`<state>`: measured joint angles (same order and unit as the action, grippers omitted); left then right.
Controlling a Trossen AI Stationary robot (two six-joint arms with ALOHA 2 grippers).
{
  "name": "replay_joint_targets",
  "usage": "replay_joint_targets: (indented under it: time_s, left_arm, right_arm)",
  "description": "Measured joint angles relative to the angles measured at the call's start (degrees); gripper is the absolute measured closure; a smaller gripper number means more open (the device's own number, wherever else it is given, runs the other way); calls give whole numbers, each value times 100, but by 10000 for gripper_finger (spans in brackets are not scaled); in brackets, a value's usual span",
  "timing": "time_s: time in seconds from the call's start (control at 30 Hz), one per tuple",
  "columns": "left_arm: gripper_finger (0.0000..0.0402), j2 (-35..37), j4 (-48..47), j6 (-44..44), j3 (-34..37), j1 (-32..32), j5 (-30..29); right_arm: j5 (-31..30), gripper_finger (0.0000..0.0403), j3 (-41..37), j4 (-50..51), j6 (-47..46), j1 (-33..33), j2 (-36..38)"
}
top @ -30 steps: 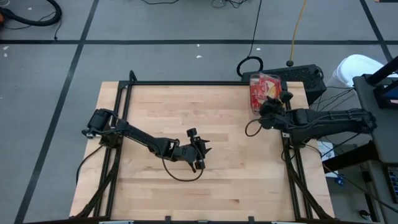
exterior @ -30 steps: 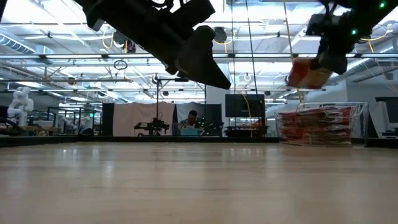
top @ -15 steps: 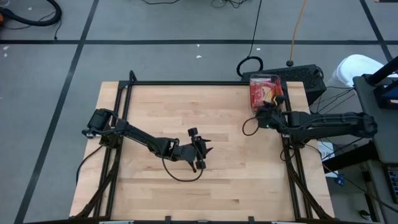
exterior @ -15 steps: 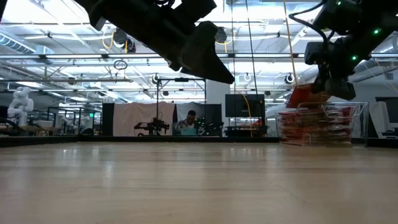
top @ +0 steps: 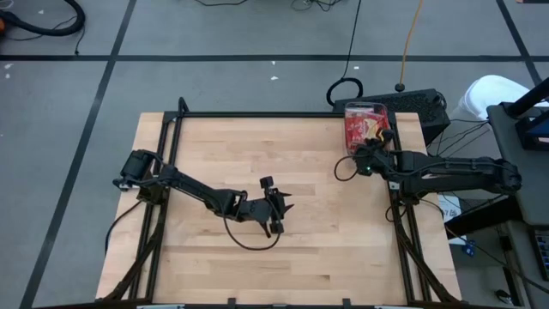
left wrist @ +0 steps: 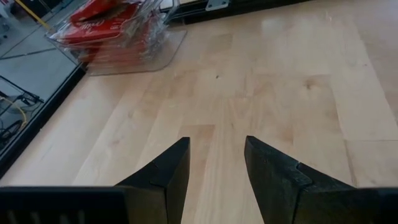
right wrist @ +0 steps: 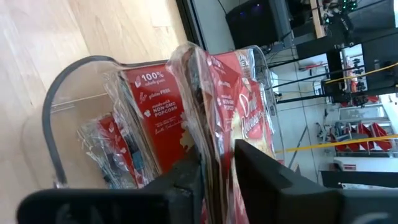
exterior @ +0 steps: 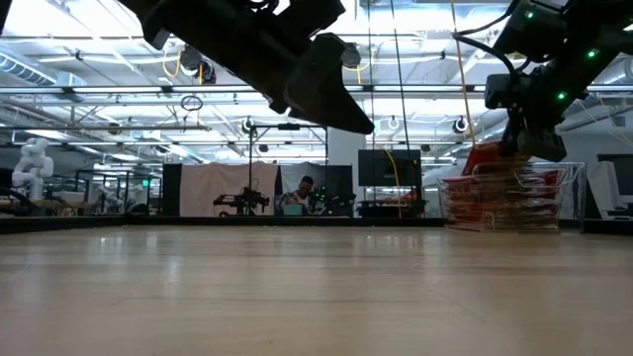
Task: Sort popcorn bags into baskets
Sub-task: Put the red popcorn bag into the transparent bin
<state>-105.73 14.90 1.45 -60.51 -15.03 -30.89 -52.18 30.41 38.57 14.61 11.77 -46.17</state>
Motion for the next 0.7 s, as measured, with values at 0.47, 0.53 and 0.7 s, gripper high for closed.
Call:
replay_joint_targets:
  time_s: [0.47, 0.53, 0.7]
  left_arm:
    - [243, 0, -11, -57, 0, 154, 367]
    - [243, 0, -11, -60, 0, 154, 370]
    - [243, 0, -17, -76, 0, 151, 440]
  right_arm:
    - [450, 238, 0, -339, 107, 0, 6]
    - [448, 224, 0, -346, 115, 0, 55]
    - [444, 195, 0, -268, 173, 0, 332]
